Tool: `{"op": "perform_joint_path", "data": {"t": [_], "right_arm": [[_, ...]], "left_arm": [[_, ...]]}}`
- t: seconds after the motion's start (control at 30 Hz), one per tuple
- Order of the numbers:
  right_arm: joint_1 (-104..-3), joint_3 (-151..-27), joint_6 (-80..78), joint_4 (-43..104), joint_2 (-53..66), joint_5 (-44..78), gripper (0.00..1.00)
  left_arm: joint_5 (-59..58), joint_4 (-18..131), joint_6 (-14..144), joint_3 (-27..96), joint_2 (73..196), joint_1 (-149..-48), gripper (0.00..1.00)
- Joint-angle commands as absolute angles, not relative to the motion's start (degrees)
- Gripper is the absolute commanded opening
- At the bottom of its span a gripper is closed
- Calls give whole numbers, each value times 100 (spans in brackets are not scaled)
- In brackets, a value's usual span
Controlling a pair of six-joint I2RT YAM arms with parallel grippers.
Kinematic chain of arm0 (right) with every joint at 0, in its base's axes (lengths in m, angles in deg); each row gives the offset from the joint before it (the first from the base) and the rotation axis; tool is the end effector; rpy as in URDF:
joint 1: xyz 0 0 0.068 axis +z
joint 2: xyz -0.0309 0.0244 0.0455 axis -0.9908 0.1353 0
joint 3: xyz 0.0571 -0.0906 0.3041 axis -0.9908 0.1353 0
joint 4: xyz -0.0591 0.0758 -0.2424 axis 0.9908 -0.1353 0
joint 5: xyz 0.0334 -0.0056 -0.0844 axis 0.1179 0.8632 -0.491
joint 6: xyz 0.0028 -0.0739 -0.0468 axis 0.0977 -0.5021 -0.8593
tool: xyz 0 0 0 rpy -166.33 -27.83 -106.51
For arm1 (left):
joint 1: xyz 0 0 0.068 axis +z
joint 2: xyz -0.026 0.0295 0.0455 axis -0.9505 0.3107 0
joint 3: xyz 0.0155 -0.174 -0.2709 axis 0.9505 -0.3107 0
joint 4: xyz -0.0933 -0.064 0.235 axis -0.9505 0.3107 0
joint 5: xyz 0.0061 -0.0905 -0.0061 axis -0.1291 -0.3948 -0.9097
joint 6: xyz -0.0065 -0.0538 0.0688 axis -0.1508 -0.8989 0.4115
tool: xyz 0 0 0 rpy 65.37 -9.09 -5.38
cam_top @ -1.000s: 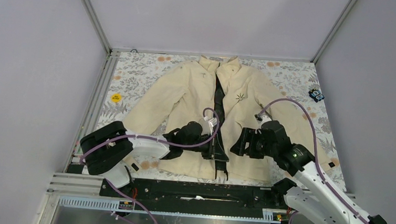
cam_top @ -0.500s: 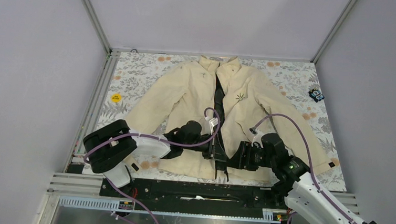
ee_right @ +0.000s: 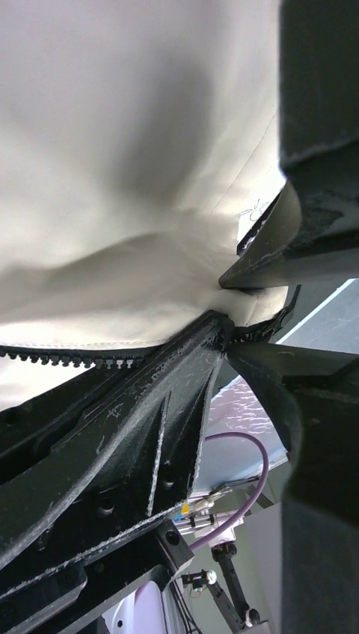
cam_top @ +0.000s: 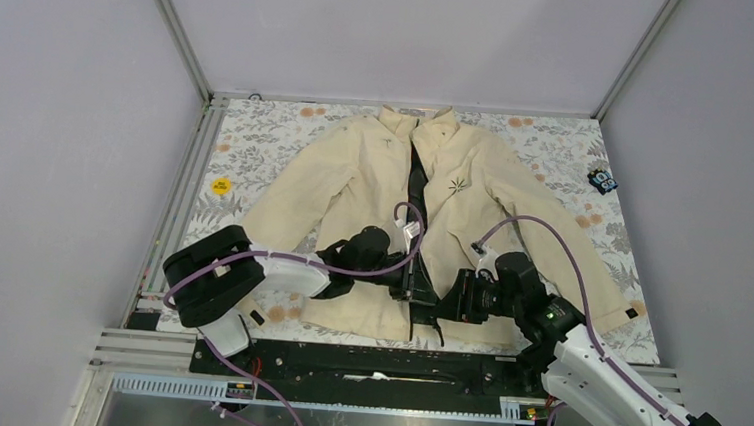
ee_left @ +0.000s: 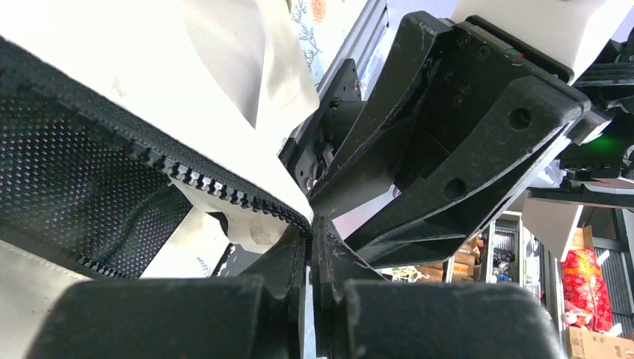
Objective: Zip up the jacket
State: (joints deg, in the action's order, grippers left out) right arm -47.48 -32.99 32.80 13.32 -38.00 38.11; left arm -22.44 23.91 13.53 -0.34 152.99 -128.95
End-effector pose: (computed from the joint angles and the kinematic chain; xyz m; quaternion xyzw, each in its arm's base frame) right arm 0.0901 0.1078 0.2054 -0.0697 0.8645 0.4467 0.2194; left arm 0.1612 -0.3206 0.2057 0.1051 0.8057 -0.5768 0.0836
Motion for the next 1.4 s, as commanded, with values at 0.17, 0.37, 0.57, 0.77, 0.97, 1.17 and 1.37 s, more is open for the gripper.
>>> {"op": "perform_joint_path", "data": {"t": [0.17,0.37,0.57,0.77,0.97,1.17,1.37], "right_arm": [[-4768,-3365,3219,1235,-3976,3642,52],[-4771,-3322,3241,1244,-4121,3547,45],[-4768,-3282,3198,1265,-4047,3546,31],[-4775,-3222,3139,1433,-3962,3602,18],[-4765,-2985,3107,1913,-4129,3656,9],[-4773,-2768,3048,2094,-4519,3385,0],[-4768,-2502,3164,2130,-5289,3206,0]], "left_arm": [[-2349,2384,1563,295,15290,-12876,0],[-2371,2389,1546,279,15261,-12876,0],[-2398,2381,1538,298,15309,-12881,0],[-2448,2307,1486,293,15303,-12886,0],[-2467,2301,1433,312,15243,-12897,0],[-2459,2490,1457,354,15127,-12899,12],[-2143,3150,1812,239,14516,-12799,44]]}}
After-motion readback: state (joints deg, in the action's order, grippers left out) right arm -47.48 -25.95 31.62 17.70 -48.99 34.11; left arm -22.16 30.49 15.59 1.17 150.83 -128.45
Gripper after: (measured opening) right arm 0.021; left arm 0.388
